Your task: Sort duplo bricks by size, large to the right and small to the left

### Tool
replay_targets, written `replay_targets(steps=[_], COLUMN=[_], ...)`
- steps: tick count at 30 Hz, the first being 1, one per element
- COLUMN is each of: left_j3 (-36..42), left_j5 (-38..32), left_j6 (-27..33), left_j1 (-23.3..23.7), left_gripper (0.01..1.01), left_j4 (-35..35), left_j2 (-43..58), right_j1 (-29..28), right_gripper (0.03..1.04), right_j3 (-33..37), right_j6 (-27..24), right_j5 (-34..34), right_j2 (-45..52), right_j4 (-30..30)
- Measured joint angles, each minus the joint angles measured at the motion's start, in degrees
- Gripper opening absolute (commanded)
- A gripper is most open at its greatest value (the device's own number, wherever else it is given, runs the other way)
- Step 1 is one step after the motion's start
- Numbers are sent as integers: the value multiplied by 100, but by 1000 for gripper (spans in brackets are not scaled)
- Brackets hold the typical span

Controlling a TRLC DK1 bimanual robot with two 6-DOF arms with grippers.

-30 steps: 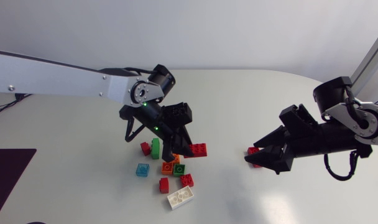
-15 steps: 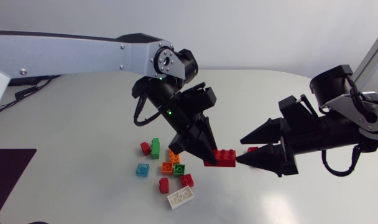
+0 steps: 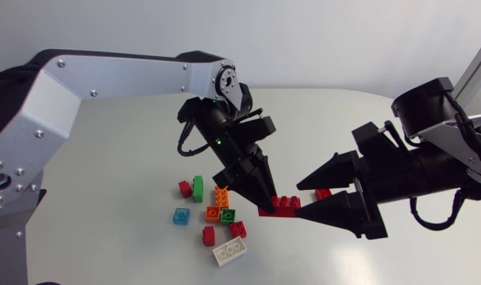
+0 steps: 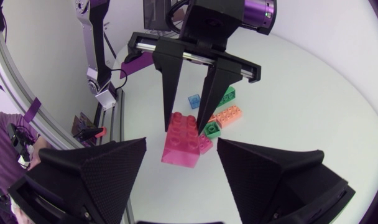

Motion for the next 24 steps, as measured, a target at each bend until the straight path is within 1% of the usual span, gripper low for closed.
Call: replay_targets(steps=[2,8,10,12,16,18,19,20,21,22,24], left_j3=[33,52,52,52,52,48,46,46,46,39,31], left_j5=[17,98,105,120,107,74,66,42,26,22,55], left_j6=[39,66,68,68,11,-15,-50,-116,-149,-192,-328], left_j1=[2,4,2,2,2,2,-2,-2,-2,-2,0], left_gripper=[130,130,130,130,131,136,189,430,752,1015,998], left_j4=[-22,-33,-11,-9,92,166,210,282,321,339,509], left_j2=[0,0,0,0,0,0,0,0,0,0,-13], right_j1=[33,216,247,256,280,319,337,343,345,345,345], right_gripper=[610,439,346,279,269,238,231,193,185,184,184], right_j3=[0,-2,-2,-7,-37,-50,-63,-85,-105,-125,-166], right_j6=[26,205,289,361,584,664,697,758,787,809,826], right_j5=[-15,11,74,116,210,273,297,330,341,356,350], right_j2=[48,85,85,85,85,85,85,81,79,77,44], right_j4=[0,24,59,107,201,258,313,374,411,444,492])
